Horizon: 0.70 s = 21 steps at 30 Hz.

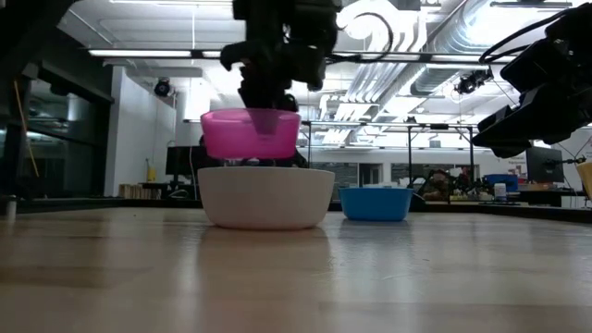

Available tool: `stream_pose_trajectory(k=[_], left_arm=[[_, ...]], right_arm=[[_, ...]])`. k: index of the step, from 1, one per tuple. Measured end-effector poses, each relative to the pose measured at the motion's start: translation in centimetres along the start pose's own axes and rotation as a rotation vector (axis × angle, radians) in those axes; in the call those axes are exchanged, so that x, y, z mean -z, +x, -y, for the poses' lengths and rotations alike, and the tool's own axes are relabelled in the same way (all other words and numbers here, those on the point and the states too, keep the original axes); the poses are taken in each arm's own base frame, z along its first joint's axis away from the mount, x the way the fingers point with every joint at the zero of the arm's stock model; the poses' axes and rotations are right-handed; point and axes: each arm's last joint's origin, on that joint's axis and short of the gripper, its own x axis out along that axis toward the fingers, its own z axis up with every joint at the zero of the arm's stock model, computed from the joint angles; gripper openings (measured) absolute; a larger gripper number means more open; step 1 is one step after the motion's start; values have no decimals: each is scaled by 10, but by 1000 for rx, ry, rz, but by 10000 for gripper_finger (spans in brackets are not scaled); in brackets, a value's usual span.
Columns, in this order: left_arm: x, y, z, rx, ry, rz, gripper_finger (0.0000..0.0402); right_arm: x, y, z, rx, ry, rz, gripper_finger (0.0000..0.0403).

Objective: Nest bowls inside each other
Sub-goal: Stack the pink bowl into the violet bowl

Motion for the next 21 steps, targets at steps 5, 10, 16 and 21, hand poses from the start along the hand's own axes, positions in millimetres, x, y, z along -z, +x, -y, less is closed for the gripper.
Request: stream_pose_trajectory(k=[5, 10, 16, 21], left_arm=[[-10, 4, -7, 7, 21, -10, 0], [-11, 8, -10, 15, 18, -4, 0], [-13, 17, -14, 22, 21, -10, 0], [-13, 29, -20, 70, 3, -26, 0]], right_arm=[[0, 0, 0, 0, 0, 1, 84], [1, 0, 0, 0, 0, -4, 84], [0, 0, 0, 0, 0, -2, 84], [0, 0, 0, 0, 0, -1, 84]])
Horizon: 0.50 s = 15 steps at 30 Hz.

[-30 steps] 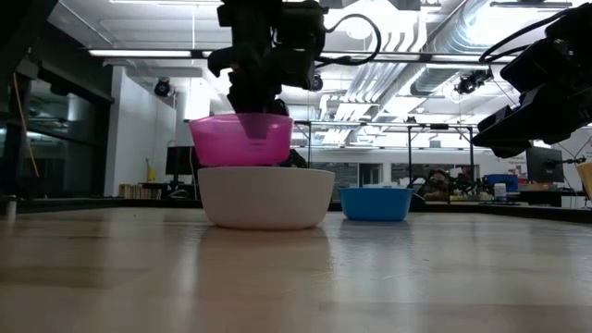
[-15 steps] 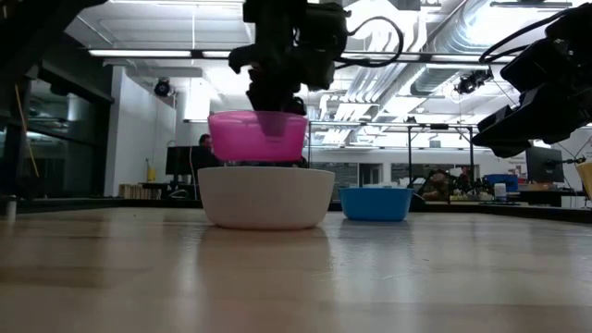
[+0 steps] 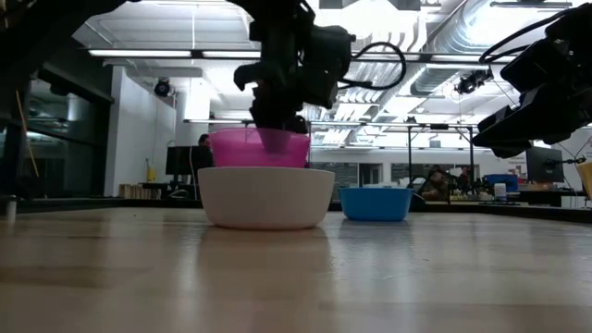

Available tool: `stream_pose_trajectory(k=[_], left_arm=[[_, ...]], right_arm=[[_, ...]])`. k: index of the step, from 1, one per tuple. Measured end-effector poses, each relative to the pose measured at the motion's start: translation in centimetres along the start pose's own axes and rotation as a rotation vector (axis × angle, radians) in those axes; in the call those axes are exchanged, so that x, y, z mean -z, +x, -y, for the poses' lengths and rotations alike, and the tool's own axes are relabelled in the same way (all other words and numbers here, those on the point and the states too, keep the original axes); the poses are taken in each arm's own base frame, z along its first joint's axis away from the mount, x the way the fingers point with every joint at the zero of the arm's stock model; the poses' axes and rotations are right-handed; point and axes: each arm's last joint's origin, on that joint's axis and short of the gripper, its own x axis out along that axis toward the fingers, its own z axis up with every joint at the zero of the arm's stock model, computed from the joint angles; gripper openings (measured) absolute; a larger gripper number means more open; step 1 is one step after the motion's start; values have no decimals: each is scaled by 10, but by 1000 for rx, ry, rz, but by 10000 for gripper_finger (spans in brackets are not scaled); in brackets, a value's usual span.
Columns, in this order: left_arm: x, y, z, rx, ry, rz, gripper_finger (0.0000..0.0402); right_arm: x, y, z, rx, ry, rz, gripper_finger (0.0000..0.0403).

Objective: Nest bowls inside each other
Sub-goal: Stack the pink bowl into the violet bowl

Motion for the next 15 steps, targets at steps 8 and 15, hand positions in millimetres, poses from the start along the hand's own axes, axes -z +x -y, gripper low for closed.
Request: stream_pose_trajectory(k=[8, 15], left_arm=[[-3, 3, -2, -7, 13, 20, 0], [-5, 12, -4, 7, 16, 8, 0]], right_arm=[[0, 0, 0, 0, 0, 1, 84], [0, 0, 0, 0, 0, 2, 84]])
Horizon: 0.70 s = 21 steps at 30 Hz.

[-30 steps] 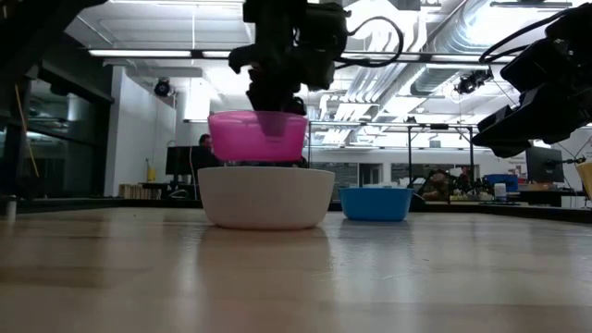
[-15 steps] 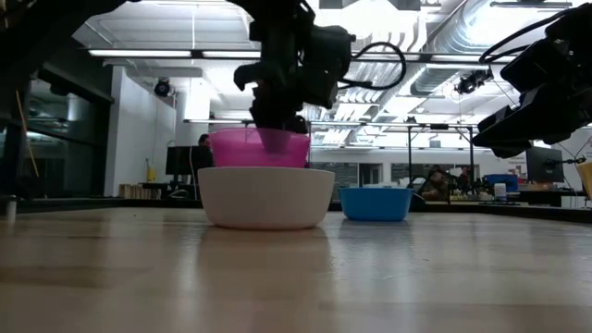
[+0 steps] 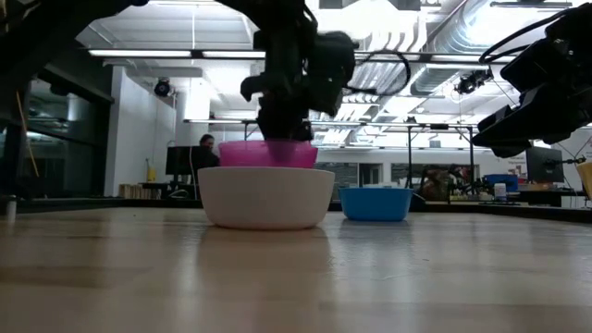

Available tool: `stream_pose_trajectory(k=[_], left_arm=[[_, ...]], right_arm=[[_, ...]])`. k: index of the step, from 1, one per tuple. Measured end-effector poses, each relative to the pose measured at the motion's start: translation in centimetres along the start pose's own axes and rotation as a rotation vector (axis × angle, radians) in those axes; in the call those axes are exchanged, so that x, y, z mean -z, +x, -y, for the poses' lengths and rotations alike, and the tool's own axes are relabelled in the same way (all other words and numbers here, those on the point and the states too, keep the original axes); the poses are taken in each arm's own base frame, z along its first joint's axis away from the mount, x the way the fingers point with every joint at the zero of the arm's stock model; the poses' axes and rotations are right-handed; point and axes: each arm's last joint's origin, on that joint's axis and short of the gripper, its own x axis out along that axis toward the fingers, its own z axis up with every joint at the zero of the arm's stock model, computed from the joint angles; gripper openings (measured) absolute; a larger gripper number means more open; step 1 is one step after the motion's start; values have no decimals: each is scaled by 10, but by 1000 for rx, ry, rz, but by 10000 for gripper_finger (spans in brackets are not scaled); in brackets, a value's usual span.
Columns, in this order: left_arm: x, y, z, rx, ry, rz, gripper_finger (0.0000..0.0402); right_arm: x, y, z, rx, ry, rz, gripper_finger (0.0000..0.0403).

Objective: Nest bowls inside each other
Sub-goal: Stack the pink bowl into the violet bowl

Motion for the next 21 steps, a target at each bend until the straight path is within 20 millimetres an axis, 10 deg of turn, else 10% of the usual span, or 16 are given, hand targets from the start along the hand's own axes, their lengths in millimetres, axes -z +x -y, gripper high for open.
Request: stream_pose_trajectory(k=[21], left_arm=[[-3, 15, -4, 21, 9, -7, 34]], right_arm=[[0, 0, 0, 0, 0, 0, 84]])
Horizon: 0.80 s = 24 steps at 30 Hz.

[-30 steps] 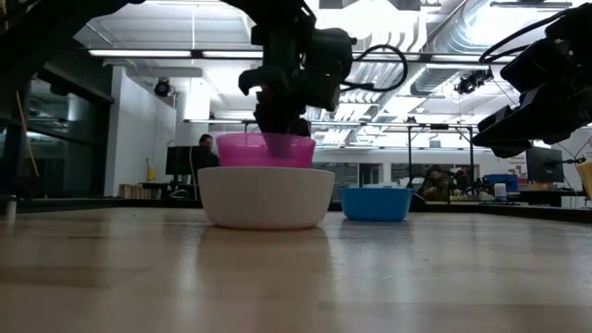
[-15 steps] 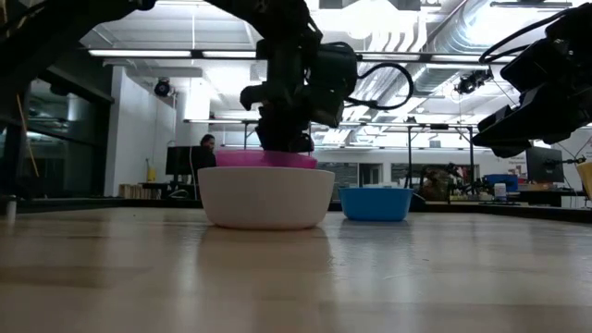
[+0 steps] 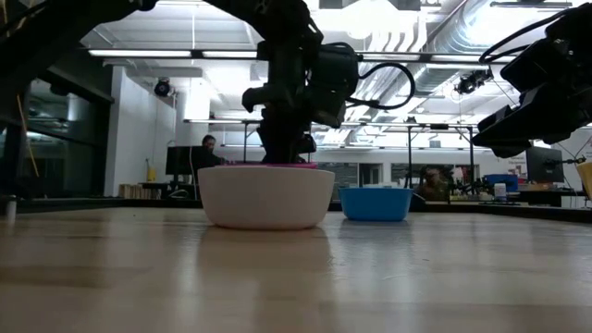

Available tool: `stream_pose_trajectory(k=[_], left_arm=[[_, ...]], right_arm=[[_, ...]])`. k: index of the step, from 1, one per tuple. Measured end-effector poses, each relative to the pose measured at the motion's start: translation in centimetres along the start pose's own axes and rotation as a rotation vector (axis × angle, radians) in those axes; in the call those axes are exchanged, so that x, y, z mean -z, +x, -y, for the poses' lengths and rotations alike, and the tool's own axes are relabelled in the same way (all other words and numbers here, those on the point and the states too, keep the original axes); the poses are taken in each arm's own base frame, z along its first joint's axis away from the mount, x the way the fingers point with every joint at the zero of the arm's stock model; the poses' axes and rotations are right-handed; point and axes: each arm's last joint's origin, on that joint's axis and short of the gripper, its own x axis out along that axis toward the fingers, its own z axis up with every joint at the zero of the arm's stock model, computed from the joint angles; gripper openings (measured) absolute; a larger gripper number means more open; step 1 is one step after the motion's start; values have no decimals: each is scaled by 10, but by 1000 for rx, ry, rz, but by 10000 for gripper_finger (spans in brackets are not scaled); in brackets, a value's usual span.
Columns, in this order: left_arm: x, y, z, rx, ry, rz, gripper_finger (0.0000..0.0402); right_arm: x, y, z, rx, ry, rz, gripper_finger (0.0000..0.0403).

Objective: Nest bowls inside each other
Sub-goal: Stack the pink bowl into the violet bowl

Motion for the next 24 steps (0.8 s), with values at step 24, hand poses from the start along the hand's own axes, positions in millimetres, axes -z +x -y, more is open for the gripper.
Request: stream_pose_trajectory(k=[24], left_arm=[[0, 0, 0, 0, -31, -2, 38]], right_arm=[[0, 0, 0, 0, 0, 0, 84]])
